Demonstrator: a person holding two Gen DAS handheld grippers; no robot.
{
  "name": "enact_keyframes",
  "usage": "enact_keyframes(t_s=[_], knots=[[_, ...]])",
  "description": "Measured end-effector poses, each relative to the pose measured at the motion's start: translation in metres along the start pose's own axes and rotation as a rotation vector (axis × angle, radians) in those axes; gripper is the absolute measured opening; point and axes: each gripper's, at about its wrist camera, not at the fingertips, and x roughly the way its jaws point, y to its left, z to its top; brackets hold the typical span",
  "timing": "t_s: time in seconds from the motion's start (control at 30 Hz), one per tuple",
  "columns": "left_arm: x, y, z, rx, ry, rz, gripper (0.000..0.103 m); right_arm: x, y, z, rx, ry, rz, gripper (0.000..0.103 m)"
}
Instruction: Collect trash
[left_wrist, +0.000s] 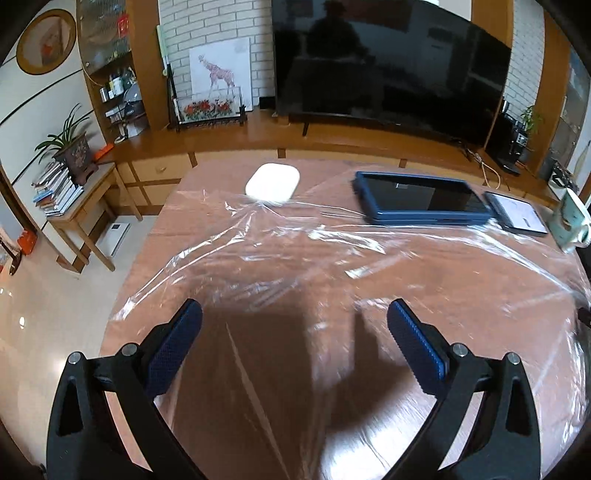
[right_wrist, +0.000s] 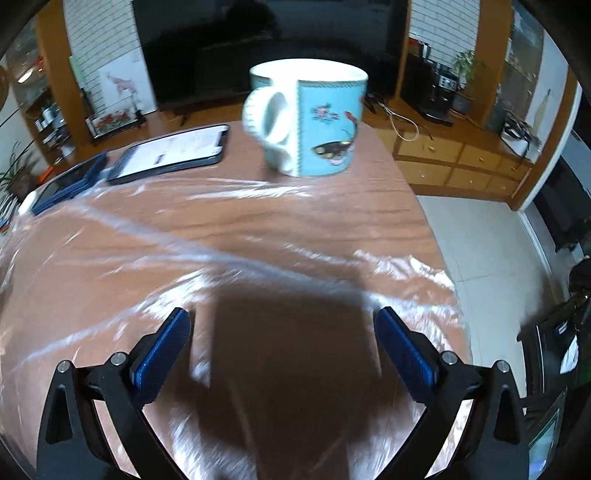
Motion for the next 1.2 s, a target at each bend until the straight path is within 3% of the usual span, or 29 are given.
enact_keyframes(t_s=[0.4,0.63,1.2], knots=[[0.027,-0.011,0.002,0.06,0.036,0.019,0.101,0.01,-0.009,0.012,0.028,-0.028,-0.049,0.099],[0.032,-0.003,0.003,0.01,0.066,-0.03,0.101,0.012,-0.008,0.013,0.028,-0.028,-0.05,0.099],[0.032,-0.002,0.001,0.009,0.066,-0.027,0.102,0.011,-0.008,0.013,0.028,-0.028,-0.05,0.099]])
